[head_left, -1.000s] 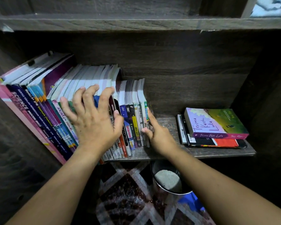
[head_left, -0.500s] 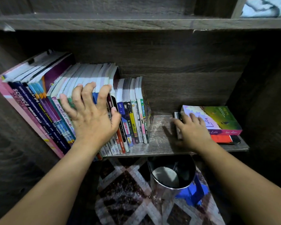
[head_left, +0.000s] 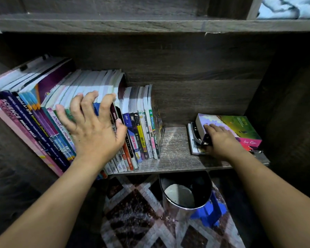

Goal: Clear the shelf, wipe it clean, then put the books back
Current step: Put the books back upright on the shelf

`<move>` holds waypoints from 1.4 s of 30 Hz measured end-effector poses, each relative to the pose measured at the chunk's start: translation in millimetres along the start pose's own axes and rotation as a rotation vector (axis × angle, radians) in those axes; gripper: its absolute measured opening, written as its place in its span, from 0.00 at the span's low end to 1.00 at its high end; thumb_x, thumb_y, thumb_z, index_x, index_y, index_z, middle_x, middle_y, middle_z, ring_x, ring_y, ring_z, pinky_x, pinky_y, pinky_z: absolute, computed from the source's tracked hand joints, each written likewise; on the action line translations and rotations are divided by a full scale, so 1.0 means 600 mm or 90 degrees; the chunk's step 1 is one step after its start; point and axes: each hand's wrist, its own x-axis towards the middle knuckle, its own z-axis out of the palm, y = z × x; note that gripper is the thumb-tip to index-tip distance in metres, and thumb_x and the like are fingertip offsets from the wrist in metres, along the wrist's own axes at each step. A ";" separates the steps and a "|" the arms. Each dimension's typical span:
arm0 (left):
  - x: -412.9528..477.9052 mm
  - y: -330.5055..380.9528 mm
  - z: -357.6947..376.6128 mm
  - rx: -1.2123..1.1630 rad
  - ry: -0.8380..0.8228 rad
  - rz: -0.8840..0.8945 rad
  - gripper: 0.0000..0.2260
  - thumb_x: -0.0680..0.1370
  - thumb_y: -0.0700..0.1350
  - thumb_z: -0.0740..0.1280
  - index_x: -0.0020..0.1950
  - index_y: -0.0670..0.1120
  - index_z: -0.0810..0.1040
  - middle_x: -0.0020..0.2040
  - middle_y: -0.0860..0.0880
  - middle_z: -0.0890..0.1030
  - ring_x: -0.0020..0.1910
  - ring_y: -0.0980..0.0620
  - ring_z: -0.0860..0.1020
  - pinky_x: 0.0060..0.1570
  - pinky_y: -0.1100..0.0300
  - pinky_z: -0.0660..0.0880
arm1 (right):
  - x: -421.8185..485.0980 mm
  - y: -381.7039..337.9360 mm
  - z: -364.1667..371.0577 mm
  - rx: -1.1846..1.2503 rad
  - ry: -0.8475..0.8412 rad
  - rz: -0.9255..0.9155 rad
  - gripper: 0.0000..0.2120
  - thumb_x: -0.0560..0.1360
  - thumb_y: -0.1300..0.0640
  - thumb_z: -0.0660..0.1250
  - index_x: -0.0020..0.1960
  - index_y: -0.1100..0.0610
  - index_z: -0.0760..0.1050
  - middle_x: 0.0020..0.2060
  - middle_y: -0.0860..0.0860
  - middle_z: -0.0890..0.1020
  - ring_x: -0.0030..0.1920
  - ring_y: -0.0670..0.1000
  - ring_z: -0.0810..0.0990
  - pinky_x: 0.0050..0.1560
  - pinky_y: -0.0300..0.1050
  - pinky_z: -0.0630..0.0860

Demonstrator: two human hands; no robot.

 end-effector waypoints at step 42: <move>0.000 0.009 -0.009 -0.021 -0.005 -0.007 0.26 0.69 0.51 0.60 0.67 0.50 0.65 0.67 0.41 0.66 0.71 0.39 0.57 0.69 0.39 0.35 | -0.002 -0.211 -0.050 0.459 -0.149 -0.033 0.61 0.70 0.55 0.76 0.74 0.45 0.24 0.68 0.59 0.73 0.66 0.57 0.74 0.70 0.55 0.66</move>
